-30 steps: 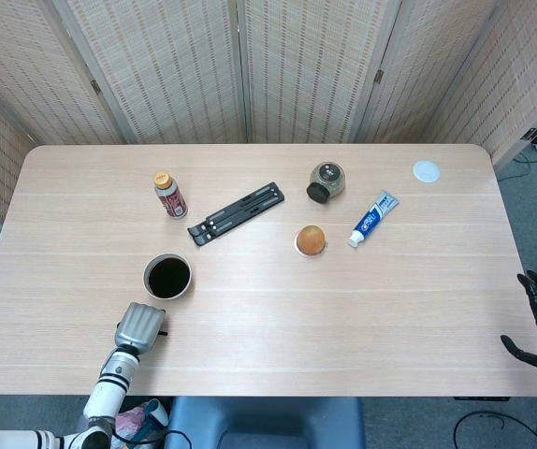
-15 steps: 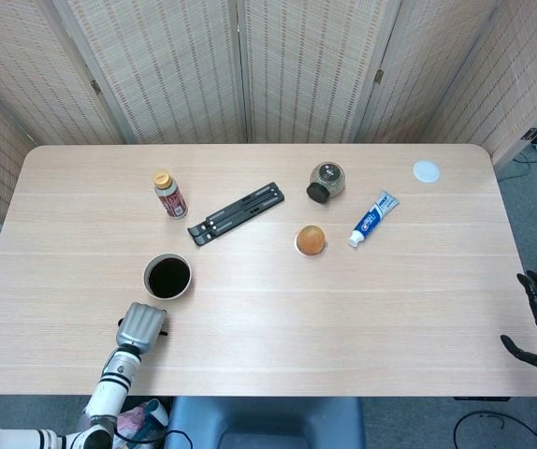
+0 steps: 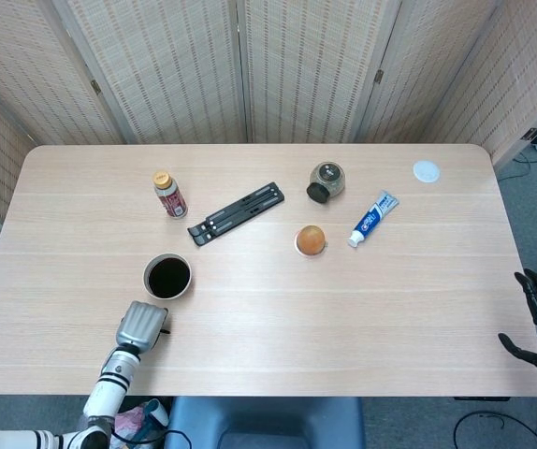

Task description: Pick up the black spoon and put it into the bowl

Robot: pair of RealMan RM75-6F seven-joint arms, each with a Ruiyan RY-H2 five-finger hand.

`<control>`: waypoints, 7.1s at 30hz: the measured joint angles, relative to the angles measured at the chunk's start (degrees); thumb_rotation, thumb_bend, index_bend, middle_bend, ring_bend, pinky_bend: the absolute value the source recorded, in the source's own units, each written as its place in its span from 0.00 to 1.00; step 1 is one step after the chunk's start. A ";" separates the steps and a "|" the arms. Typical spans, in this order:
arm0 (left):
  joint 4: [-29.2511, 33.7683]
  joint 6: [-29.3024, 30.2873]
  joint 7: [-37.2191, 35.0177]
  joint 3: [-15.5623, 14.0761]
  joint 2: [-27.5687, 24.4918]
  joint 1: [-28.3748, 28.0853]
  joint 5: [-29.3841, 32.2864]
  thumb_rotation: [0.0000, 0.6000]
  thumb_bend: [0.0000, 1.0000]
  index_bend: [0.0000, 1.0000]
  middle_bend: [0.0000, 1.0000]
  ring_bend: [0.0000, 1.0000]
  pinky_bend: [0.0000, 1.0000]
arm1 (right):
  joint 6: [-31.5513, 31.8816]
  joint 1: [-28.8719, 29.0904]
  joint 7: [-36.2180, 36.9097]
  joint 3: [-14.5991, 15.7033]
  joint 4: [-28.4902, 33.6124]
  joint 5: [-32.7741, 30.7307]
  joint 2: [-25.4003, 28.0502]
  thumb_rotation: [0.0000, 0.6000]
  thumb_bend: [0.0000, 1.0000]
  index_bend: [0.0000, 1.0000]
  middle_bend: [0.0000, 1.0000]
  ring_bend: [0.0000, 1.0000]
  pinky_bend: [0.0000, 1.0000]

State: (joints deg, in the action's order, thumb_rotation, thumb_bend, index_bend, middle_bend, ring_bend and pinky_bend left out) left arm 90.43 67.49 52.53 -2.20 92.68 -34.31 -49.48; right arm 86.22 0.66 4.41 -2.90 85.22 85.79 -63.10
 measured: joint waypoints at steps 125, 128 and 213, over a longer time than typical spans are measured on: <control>-10.89 -18.54 -34.72 16.28 -1.26 -13.80 9.79 1.00 0.53 0.69 1.00 0.98 1.00 | 1.72 -1.56 0.37 0.02 0.75 -0.38 0.29 1.00 0.13 0.00 0.07 0.13 0.12; -12.09 -18.51 -34.68 16.40 -1.01 -13.94 10.84 1.00 0.53 0.69 1.00 0.98 1.00 | 1.53 -1.49 0.33 0.01 0.74 -0.42 0.27 1.00 0.13 0.00 0.07 0.13 0.12; -5.32 -13.40 -39.65 14.80 -6.57 -8.66 4.95 1.00 0.34 0.03 0.93 0.88 1.00 | 1.50 -0.93 -1.19 -0.06 2.29 0.46 1.10 1.00 0.13 0.00 0.07 0.13 0.12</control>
State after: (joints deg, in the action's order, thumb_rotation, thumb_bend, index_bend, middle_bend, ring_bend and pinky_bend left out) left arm 85.11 54.09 12.87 12.60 86.11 -42.97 -44.52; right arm 87.72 -0.27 3.22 -2.96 87.51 86.25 -62.00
